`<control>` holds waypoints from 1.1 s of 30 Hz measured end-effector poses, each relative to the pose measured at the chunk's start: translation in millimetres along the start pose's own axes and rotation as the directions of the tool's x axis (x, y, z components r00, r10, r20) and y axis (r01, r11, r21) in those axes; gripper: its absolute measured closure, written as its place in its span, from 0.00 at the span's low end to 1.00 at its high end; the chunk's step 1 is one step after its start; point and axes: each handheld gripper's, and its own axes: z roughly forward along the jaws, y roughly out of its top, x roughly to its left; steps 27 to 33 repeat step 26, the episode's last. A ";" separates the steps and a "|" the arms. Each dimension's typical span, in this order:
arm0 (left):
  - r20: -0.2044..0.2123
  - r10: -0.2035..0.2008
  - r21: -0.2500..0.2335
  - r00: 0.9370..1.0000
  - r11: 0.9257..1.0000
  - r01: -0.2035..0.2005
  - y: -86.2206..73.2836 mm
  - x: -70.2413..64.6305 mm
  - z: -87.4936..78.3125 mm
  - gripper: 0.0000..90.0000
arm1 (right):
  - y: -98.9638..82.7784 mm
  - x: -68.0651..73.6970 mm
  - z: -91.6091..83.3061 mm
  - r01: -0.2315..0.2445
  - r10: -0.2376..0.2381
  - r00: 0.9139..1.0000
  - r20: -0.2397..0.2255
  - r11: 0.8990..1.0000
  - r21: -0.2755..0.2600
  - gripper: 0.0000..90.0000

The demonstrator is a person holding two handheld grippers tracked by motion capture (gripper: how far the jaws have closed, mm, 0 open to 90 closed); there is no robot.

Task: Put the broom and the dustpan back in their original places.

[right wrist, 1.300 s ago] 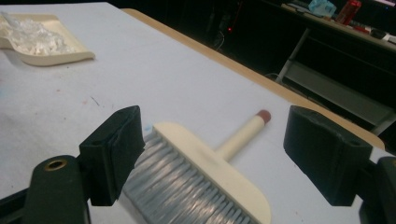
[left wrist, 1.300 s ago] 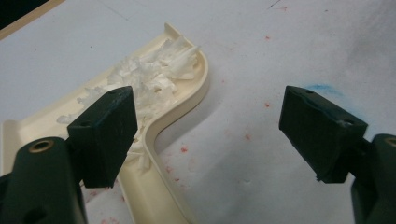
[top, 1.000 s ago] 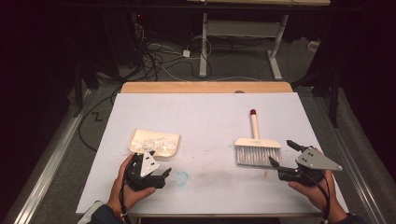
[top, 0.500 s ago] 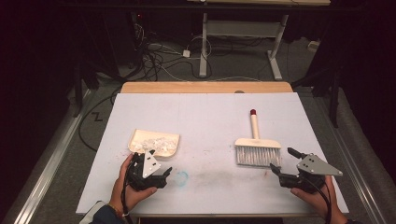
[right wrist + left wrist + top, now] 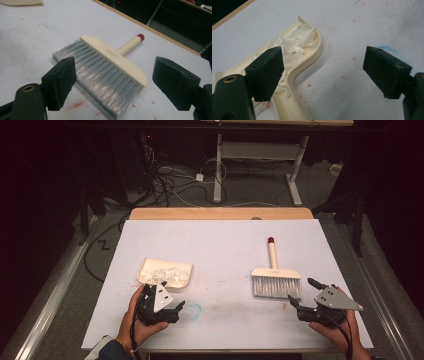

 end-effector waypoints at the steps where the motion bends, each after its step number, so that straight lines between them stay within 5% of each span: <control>1: -0.002 -0.001 0.002 1.000 1.000 0.001 0.4 -0.1 0.1 0.18 | -0.2 0.1 -0.2 0.003 -0.003 1.000 0.002 1.000 0.000 0.22; 33: 0.000 0.022 0.021 1.000 1.000 -0.022 1.5 -3.1 2.7 0.18 | -0.2 -0.5 2.2 0.013 -0.014 1.000 0.016 1.000 0.021 0.22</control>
